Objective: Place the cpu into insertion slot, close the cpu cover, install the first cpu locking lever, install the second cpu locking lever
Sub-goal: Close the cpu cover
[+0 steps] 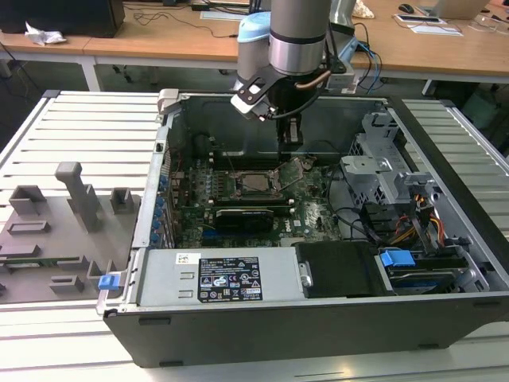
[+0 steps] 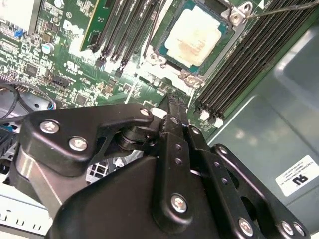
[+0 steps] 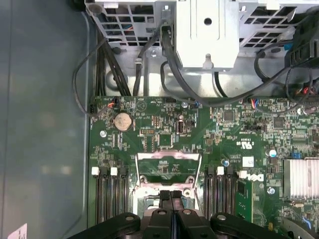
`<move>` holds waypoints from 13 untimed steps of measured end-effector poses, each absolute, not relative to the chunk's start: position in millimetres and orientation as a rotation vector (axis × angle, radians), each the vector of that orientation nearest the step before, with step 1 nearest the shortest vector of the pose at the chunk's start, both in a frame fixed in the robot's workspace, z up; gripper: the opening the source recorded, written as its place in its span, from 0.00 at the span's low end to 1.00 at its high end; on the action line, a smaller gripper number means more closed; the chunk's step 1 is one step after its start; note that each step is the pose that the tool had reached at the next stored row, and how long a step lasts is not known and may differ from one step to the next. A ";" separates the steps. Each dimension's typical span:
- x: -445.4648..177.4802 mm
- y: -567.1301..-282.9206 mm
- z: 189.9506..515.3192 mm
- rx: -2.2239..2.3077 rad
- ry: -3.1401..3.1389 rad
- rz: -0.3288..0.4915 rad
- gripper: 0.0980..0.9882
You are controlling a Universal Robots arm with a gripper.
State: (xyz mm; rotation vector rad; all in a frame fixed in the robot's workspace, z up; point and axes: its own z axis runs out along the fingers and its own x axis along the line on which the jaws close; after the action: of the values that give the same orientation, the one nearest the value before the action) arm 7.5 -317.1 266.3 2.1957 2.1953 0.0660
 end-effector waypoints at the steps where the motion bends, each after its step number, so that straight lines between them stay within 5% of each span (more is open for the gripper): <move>1: 10.4 -317.2 266.4 2.195 2.195 0.063 0.01; 13: 31.4 -317.2 266.3 2.195 2.194 0.062 0.01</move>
State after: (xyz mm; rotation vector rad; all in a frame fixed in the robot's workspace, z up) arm 31.4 -317.2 266.3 2.1947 2.1944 0.0623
